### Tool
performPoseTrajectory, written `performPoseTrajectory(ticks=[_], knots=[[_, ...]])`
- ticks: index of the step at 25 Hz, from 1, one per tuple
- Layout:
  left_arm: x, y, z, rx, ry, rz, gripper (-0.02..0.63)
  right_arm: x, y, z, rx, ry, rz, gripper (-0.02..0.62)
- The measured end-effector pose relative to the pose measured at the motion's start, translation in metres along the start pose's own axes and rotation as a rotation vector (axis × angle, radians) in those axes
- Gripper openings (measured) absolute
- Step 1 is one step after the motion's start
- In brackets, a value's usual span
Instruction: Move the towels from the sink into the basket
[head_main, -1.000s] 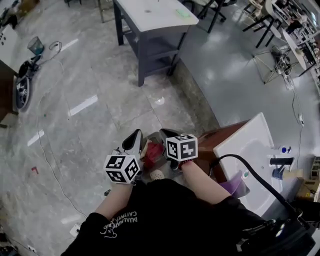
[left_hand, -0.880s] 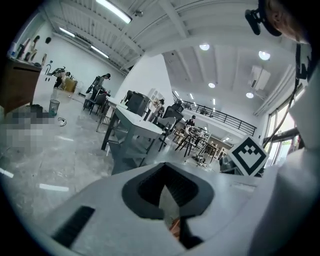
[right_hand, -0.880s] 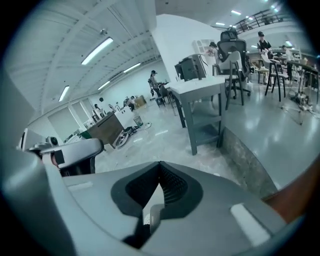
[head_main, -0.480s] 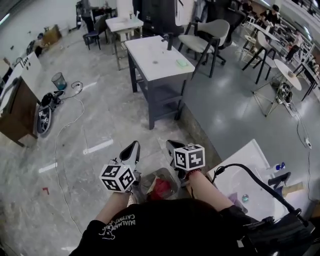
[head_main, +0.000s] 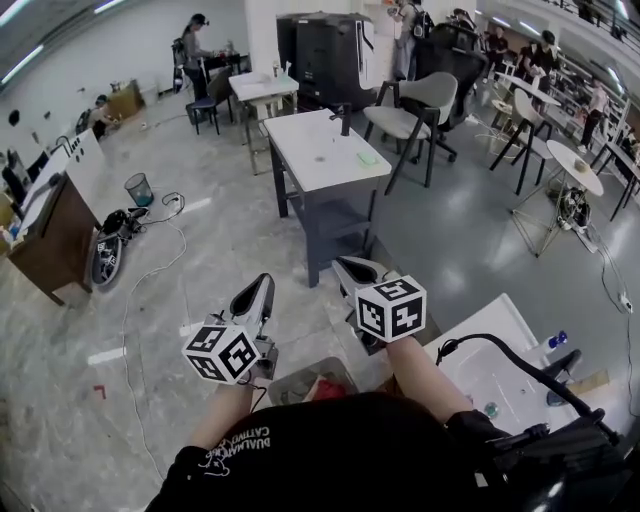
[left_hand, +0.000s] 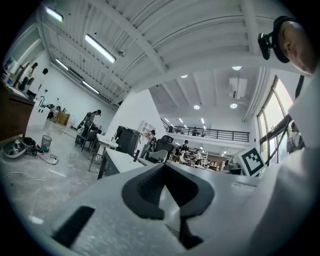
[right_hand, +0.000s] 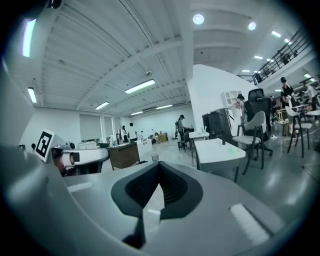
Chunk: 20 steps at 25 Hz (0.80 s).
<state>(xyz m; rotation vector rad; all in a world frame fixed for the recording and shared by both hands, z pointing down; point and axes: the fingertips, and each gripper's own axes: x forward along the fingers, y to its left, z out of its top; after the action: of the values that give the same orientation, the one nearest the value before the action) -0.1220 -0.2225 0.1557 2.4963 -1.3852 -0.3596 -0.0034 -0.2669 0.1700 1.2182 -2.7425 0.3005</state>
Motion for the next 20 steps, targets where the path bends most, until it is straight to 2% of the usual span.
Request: performPoseTrajectory(ticks=[5, 9, 15, 20], knots=[[-0.010, -0.035, 0.025, 0.042, -0.047, -0.065, 0.003, -0.024, 0.034, 0.039, -0.054, -0.082, 0.080, 0.005], [-0.018, -0.056, 0.026, 0.107, -0.034, -0.112, 0.003, -0.034, 0.045, 0.043, -0.086, -0.081, 0.076, 0.005], [-0.028, -0.064, 0.028, 0.114, -0.040, -0.107, 0.003, -0.037, 0.057, 0.035, -0.111, -0.056, 0.088, 0.005], [-0.032, -0.063, 0.026, 0.132, -0.026, -0.070, 0.003, -0.043, 0.058, 0.035, -0.125, -0.058, 0.080, 0.005]])
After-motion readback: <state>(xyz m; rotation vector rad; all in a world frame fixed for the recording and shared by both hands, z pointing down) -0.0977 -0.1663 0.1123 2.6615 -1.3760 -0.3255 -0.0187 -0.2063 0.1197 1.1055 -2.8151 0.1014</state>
